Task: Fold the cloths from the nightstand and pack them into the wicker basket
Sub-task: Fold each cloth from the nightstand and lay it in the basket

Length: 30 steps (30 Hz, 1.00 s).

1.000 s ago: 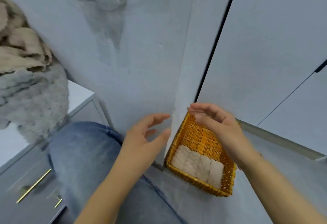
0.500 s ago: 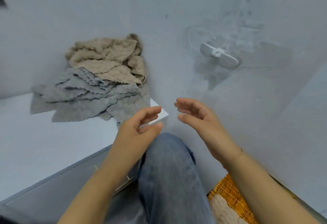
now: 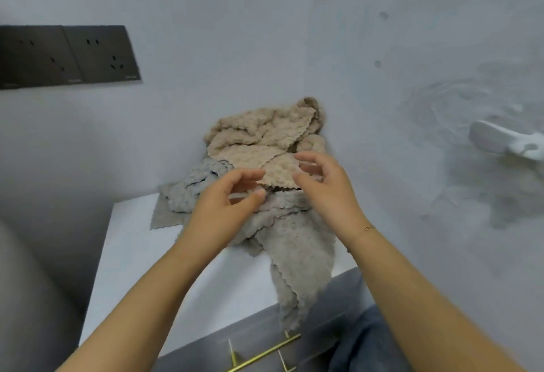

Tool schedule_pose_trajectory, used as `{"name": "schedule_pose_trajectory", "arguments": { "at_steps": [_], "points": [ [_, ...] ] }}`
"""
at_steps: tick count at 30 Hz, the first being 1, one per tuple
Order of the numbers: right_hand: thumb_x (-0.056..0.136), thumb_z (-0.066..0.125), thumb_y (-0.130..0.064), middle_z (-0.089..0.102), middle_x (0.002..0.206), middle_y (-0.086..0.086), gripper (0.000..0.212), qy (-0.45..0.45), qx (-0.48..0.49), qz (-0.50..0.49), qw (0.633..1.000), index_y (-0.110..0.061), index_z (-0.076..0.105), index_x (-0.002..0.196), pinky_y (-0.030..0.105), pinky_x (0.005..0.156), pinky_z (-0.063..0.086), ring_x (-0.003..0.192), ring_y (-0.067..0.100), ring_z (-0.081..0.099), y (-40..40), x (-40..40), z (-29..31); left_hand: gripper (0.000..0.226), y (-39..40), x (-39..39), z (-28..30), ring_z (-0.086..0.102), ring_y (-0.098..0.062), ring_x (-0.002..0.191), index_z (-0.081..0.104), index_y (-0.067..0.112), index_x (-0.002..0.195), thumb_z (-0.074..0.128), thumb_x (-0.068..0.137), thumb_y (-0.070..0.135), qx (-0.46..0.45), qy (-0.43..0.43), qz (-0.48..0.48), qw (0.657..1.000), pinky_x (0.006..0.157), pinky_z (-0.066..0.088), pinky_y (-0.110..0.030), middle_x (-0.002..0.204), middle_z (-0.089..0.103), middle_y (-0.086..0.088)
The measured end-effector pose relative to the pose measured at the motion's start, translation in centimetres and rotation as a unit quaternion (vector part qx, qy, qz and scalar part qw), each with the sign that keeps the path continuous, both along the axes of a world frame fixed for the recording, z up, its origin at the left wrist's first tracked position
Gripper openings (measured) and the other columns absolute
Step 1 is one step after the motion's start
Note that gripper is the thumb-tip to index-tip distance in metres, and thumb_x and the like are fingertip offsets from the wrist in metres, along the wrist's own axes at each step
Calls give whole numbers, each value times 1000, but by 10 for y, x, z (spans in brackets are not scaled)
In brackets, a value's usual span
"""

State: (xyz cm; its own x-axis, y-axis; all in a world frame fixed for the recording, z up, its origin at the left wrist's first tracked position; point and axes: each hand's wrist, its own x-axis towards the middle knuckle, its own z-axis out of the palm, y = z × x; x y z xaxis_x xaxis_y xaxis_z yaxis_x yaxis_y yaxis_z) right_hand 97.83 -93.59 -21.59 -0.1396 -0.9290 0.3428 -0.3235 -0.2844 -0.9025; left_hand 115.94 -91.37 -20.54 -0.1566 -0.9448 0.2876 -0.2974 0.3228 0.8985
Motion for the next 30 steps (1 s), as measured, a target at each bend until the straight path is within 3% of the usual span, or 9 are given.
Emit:
{"name": "schedule_pose_trajectory", "arguments": {
  "at_steps": [3,6,8,12,16,20,23,26,30],
  "points": [
    [93,60,-14,56,129,-5,32,-32,-11,9,999,-25,62,123,21,97,47,116,3,52,-26,1,-9,25,-30,-5,12,59,1,108,65,32,113,65,91,20,-28,-57,21,998,87,50,-17,112,63,21],
    [93,62,-18,49,141,-11,35,49,-46,-11,998,-22,61,128,19,110,31,129,-1,42,-45,-11,-23,27,-61,-15,18,56,-1,111,64,27,118,64,92,21,-62,-141,47,987,89,48,-19,117,61,18],
    [93,62,-20,47,142,-14,35,50,-43,-5,998,-22,62,128,16,109,27,131,-3,38,-54,-17,-28,26,-82,-20,22,54,-2,113,65,26,117,65,91,25,-95,-207,62,972,94,46,-24,119,61,14],
    [92,64,-19,51,138,-17,33,-30,-37,8,999,-37,61,120,21,108,37,127,-6,43,-64,-22,-30,32,-118,-28,23,52,-10,111,62,24,121,65,91,33,-113,-348,79,927,95,44,-29,121,59,6],
    [92,63,-16,56,131,-18,34,-90,-28,12,995,-43,58,112,0,84,40,109,-18,51,-69,-24,-30,36,-139,-37,15,55,-11,99,66,21,114,67,87,44,-95,-421,80,898,88,49,-30,112,57,7],
    [92,62,-16,56,129,-17,33,-102,-35,11,994,-41,58,112,2,84,38,120,-3,51,-70,-23,-30,16,-140,-38,4,59,-8,86,72,20,97,65,92,33,-105,-394,102,907,78,50,-25,96,67,8],
    [91,62,-12,54,128,-17,34,-108,-40,14,993,-35,60,115,-1,86,37,124,1,49,-69,-16,-27,12,-132,-28,12,62,-1,76,75,22,85,69,89,32,-83,-264,136,951,69,46,-14,82,70,13],
    [91,64,-13,48,131,-21,40,-26,-79,-12,996,-30,59,127,-2,92,30,126,-3,41,-64,-11,-25,9,-116,-14,30,61,2,66,76,19,82,74,86,27,-58,-163,139,975,62,45,-10,76,72,10],
    [93,59,-7,39,144,-18,46,53,-130,-25,990,-26,55,134,-9,95,15,130,-8,27,-57,-6,-25,9,-86,6,52,56,1,59,76,20,80,72,86,25,-41,-126,116,984,58,45,-14,64,68,12]
  ]
}}
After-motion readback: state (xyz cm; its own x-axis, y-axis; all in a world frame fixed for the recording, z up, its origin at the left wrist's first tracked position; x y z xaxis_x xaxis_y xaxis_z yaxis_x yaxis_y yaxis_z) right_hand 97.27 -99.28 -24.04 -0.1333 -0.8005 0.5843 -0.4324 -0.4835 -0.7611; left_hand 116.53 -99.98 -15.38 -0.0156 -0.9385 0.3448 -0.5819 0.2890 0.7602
